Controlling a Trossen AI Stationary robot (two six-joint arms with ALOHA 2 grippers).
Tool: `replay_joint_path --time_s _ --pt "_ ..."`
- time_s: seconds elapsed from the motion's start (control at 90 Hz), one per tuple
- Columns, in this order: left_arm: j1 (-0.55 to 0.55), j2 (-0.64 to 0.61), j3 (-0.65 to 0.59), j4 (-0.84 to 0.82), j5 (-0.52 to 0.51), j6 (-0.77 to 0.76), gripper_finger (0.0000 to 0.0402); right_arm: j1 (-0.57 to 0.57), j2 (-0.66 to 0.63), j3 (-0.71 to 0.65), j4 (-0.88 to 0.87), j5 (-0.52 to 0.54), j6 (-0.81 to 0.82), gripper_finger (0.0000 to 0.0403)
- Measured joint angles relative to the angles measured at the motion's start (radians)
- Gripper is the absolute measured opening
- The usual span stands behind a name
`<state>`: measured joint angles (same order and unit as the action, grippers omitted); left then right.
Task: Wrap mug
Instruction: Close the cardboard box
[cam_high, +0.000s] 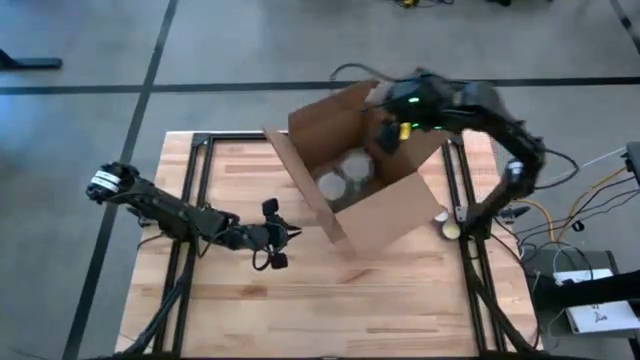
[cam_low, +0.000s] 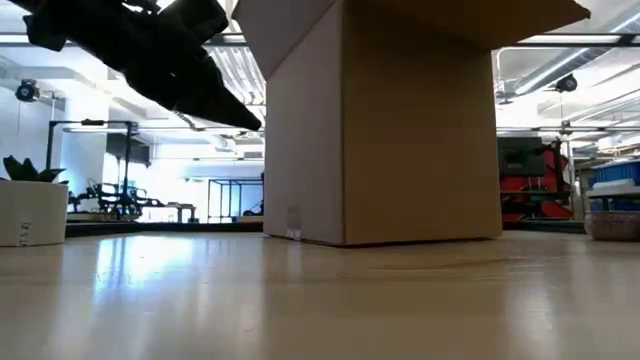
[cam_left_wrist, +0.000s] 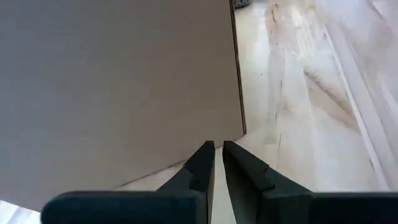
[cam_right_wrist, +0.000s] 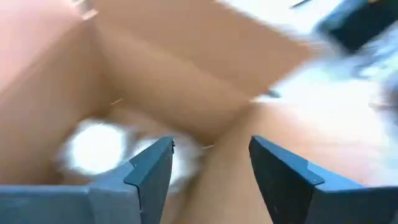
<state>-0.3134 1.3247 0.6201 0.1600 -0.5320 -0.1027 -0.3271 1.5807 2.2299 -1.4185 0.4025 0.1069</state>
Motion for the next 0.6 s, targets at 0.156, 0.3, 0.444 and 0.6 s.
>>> replay_joint_path --time_s 0.156,0.3,0.444,0.6 --pt "0.0 -0.001 0.0 0.007 0.0 0.01 0.002 -0.078 -0.095 -0.007 -0.066 0.099 0.055 0.0179" --pt "0.0 -0.008 0.007 0.027 0.0 0.085 0.002 -0.183 -0.159 -0.044 -0.149 0.098 0.119 0.0165" --pt "0.0 -0.02 0.051 0.027 -0.001 0.145 0.002 -0.245 -0.223 -0.141 -0.151 0.092 0.135 0.0149" --pt "-0.001 -0.031 0.107 -0.008 -0.002 0.223 0.002 -0.25 -0.29 -0.303 -0.147 0.013 0.156 0.0123"
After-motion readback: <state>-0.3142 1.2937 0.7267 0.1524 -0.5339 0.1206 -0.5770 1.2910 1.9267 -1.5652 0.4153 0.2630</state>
